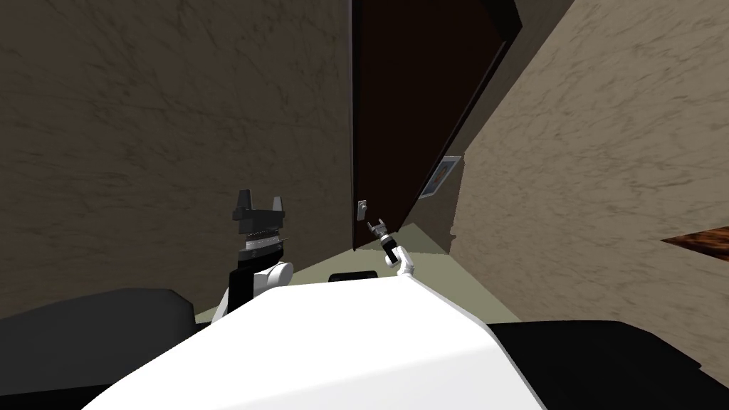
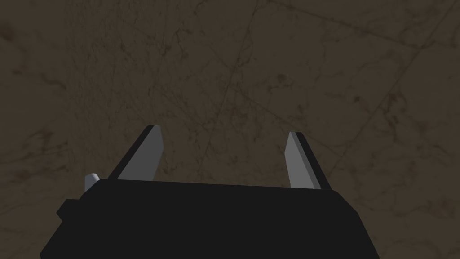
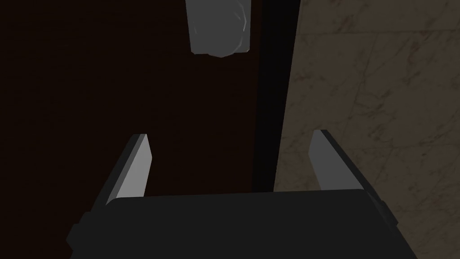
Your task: Pull the door open
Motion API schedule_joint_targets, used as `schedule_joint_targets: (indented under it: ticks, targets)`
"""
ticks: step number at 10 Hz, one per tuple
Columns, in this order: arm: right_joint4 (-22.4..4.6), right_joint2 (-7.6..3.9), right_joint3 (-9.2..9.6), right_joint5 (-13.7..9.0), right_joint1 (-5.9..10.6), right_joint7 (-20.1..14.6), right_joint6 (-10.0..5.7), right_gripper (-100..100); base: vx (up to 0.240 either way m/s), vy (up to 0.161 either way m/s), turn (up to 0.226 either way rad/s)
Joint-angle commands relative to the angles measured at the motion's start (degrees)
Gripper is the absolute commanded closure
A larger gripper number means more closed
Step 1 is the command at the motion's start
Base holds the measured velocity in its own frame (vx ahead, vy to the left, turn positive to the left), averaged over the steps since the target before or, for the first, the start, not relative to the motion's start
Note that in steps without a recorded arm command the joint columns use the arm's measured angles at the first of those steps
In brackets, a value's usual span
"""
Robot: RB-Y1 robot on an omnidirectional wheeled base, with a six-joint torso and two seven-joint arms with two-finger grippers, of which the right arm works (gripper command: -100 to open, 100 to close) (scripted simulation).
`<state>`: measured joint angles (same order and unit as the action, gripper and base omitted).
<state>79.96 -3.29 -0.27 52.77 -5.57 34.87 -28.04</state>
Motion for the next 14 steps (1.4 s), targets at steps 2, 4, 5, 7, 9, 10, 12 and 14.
schedule_joint_targets:
  ticks: [2, 4, 5, 7, 9, 10, 12, 14]
  targets:
    - [-0.3, 0.15, 0.22, 1.0, 0.22, 0.4, 0.32, -100, 0.117, 0.028, -0.023]
    - [-2.6, 0.36, -3.26, -0.3, 2.43, 2.9, 1.31, -100, -0.043, 0.045, 0.330]
    - [-3.2, 0.47, -4.22, -0.7, 3.02, 3.6, 1.56, -100, -0.052, 0.056, 0.279]
    - [-4.5, 0.74, -6.30, -1.5, 4.31, 5.0, 2.08, -100, -0.014, 0.036, 0.176]
    - [-6.6, 1.36, -9.72, -2.9, 6.42, 7.5, 2.95, -100, 0.025, 0.012, 0.331]
    - [-7.3, 1.62, -10.88, -3.4, 7.14, 8.3, 3.25, -100, 0.043, -0.009, 0.173]
    - [-8.8, 2.19, -13.16, -4.3, 8.55, 9.9, 3.83, -100, 0.035, -0.034, 0.192]
    - [-9.5, 2.50, -14.25, -4.7, 9.22, 10.7, 4.11, -100, 0.031, -0.041, 0.137]
